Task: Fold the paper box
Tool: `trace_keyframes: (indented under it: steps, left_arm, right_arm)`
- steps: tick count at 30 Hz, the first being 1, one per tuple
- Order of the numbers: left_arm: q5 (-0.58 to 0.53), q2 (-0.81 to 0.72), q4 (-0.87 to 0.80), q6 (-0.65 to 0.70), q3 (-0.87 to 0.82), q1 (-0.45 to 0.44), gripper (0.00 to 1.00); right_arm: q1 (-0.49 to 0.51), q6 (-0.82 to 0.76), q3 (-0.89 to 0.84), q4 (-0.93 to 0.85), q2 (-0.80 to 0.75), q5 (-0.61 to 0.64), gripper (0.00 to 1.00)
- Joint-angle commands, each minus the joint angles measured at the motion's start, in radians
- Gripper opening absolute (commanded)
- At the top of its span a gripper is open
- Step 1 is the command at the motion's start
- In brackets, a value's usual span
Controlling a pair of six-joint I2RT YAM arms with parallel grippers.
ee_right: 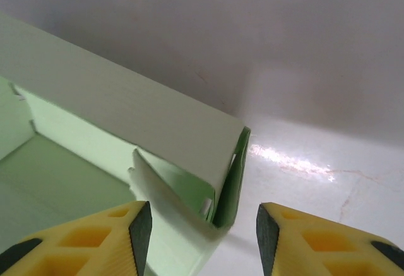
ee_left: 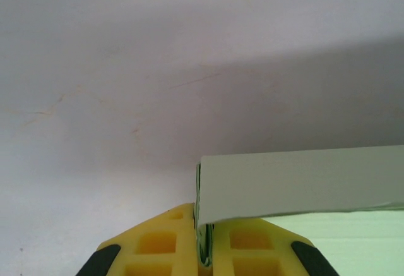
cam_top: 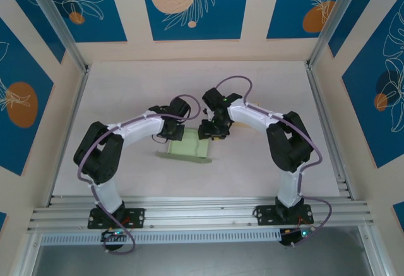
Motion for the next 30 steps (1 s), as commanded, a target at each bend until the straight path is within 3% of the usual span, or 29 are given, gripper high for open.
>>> trace_keyframes:
  steps: [1,9,13,16,20,21,24,30]
  left_arm:
    - [-0.057,0.06,-0.074,0.023,-0.002,-0.005,0.01]
    - [-0.098,0.123,-0.105,0.032,0.044,-0.004,0.0]
    - [-0.093,0.145,-0.08,0.023,0.044,0.001,0.0]
    - [-0.088,0.15,-0.065,0.011,0.038,0.012,0.0]
    - [-0.067,0.141,-0.018,-0.006,0.001,0.044,0.0]
    - [-0.063,0.135,-0.001,-0.014,-0.012,0.049,0.0]
    - [-0.016,0.115,0.075,-0.044,-0.058,0.057,0.12]
    - [0.113,0.062,0.259,-0.134,-0.16,0.059,0.13]
  right_arm:
    - [0.041,0.013,0.022,-0.036,0.053,0.032,0.5]
    - [0.122,0.015,0.152,-0.24,0.19,0.285,0.31]
    - [0.152,0.024,0.219,-0.351,0.263,0.375,0.26]
    - [0.167,0.036,0.245,-0.409,0.29,0.434,0.17]
    - [0.175,0.061,0.266,-0.496,0.309,0.534,0.12]
    - [0.178,0.064,0.267,-0.513,0.314,0.552,0.06]
    - [0.193,0.054,0.268,-0.508,0.349,0.553,0.0]
    - [0.272,0.06,0.314,-0.503,0.438,0.537,0.0]
